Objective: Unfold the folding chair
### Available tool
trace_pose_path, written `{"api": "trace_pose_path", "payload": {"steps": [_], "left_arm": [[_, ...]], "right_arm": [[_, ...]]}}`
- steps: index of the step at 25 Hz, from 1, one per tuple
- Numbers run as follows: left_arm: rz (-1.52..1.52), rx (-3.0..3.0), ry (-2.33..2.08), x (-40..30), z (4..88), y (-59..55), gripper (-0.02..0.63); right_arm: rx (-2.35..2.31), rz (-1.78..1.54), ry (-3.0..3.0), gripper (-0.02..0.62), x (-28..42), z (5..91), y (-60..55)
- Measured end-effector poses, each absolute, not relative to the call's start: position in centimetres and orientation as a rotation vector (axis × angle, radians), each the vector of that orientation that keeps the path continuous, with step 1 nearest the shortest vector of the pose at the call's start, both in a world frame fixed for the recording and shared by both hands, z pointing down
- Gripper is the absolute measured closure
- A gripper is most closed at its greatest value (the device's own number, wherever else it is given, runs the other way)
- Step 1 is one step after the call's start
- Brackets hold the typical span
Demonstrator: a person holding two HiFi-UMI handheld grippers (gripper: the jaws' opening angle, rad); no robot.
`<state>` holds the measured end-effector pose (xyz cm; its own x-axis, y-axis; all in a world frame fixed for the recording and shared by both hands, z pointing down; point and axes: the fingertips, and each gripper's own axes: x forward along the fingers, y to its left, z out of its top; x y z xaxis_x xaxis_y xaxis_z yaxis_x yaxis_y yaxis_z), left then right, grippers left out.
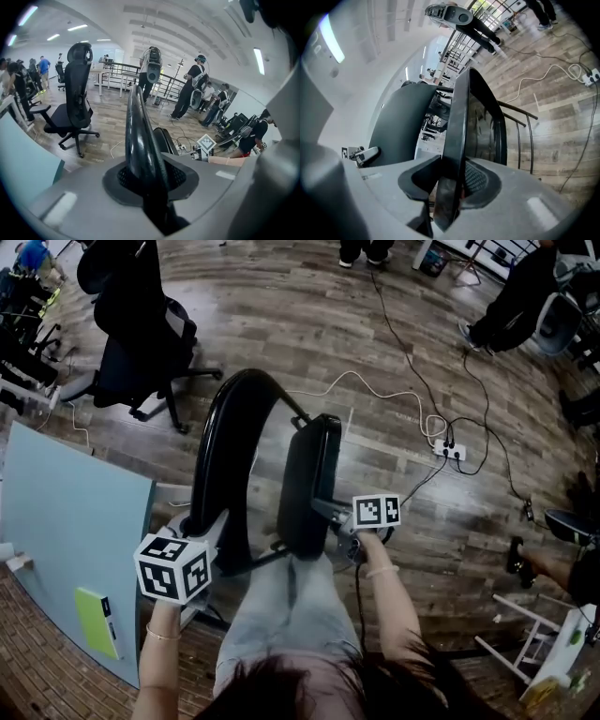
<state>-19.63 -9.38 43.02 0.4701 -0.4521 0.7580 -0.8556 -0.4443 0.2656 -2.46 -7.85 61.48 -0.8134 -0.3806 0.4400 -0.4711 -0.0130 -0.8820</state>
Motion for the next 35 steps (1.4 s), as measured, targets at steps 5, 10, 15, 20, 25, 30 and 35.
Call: {"api": "trace_pose_path", "payload": {"steps": [5, 10, 15, 20, 25, 30, 35], "left_arm": [[0.769, 2.048, -1.053, -22.2, 44.2, -10.1, 0.531], [0.730, 2.022, -1.042, -24.1, 45.1, -10.6, 0.535], [0.724, 1.991, -1.030, -25.5, 46.2, -11.1, 0.535], [0.709, 1.962, -1.019, -26.9, 47.4, -11.3, 0.532], [0.691, 1.942, -1.012, -27.9, 48.5, -11.7, 0.529], [0.681, 1.911, -1.007, -28.7, 49.6, -12.0, 0.528], [0.664, 1.900, -0.996, -28.8, 50.3, -12.0, 0.528]], "right_arm": [[0.929, 1.984, -2.120, 0.468, -1.9, 62.2, -7.5], [0.931, 1.978, -2.125, 0.462, -1.4, 62.6, -7.2], [0.920, 1.993, -2.136, 0.457, -0.3, 63.2, -6.9], [0.910, 2.012, -2.124, 0.451, 1.1, 64.1, -6.2], [0.912, 2.024, -2.118, 0.443, 2.7, 64.9, -5.8], [0.912, 2.025, -2.099, 0.436, 3.9, 65.9, -5.4], [0.911, 2.035, -2.082, 0.430, 5.5, 66.6, -4.8]]}}
